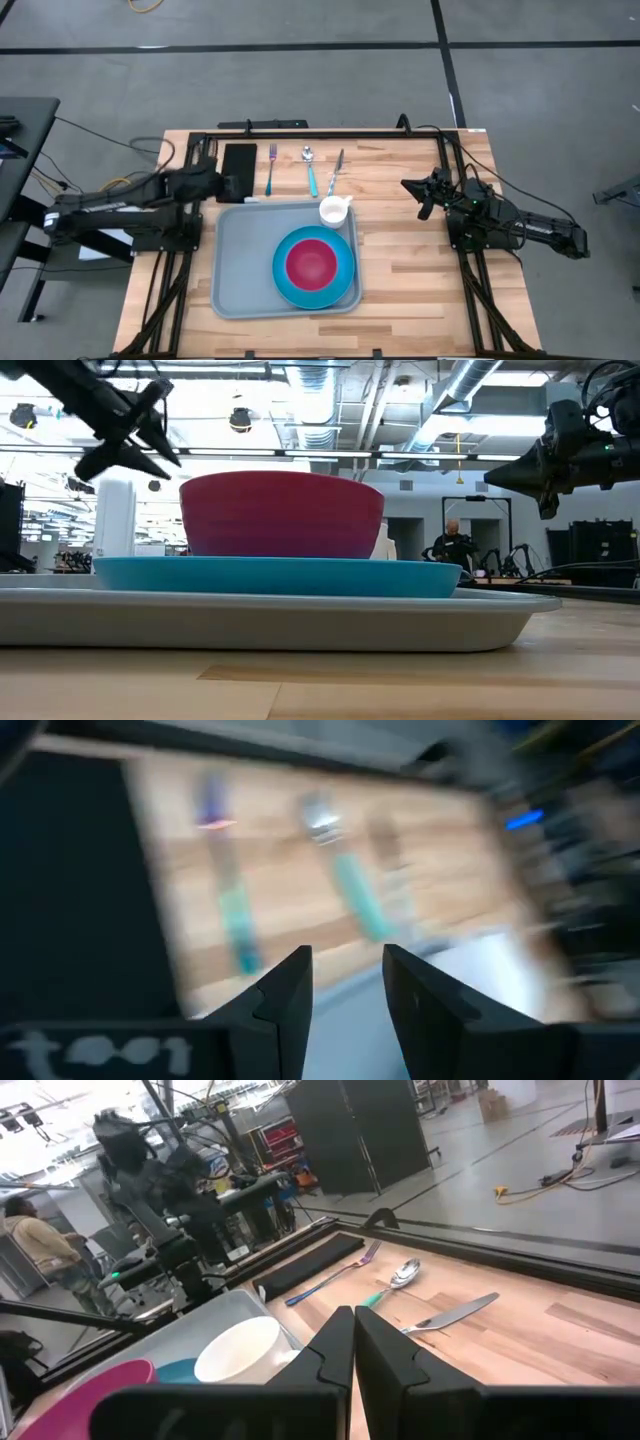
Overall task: Set up tray
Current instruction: Put the black napkin on the gray serving tray to the right of the blue plate
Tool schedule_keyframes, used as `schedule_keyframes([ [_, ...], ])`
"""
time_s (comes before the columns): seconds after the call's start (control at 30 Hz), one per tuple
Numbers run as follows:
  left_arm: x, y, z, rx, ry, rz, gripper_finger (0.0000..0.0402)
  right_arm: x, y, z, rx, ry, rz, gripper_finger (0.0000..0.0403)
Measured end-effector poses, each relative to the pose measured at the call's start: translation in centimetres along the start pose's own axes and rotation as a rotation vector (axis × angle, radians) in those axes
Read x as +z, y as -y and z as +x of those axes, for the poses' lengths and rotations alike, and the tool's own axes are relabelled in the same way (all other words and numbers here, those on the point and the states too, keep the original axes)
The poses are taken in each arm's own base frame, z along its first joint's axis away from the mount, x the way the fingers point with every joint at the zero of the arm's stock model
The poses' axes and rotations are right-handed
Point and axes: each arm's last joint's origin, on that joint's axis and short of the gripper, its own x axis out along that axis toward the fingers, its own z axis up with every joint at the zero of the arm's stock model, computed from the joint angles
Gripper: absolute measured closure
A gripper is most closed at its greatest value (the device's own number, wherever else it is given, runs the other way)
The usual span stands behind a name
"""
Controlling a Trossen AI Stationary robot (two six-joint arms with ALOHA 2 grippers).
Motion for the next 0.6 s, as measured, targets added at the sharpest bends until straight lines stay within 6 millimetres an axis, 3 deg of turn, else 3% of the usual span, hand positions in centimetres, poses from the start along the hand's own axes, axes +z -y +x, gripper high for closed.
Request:
schedule_keyframes([
  [0.1, 0.7, 0.7, 0.9, 0.168, -0.158, 0.029, 0.0290, 0.0, 0.0, 0.0, 0.000, 0.001, 0.000, 0.0398],
  [0.23, 0.6, 1.2, 4.5, 0.255, -0.347, 0.018, 0.0290, 0.0, 0.0, 0.0, 0.000, 0.001, 0.000, 0.0398],
  [0.43, 0.6, 0.1, 9.2, 0.372, -0.444, 0.000, 0.0289, 0.0, 0.0, 0.0, -0.001, 0.002, 0.000, 0.0398],
  [0.6, 1.0, -0.7, 10.4, 0.371, -0.489, -0.004, 0.0265, 0.0, 0.0, 0.0, -0.001, 0.002, 0.000, 0.0398],
])
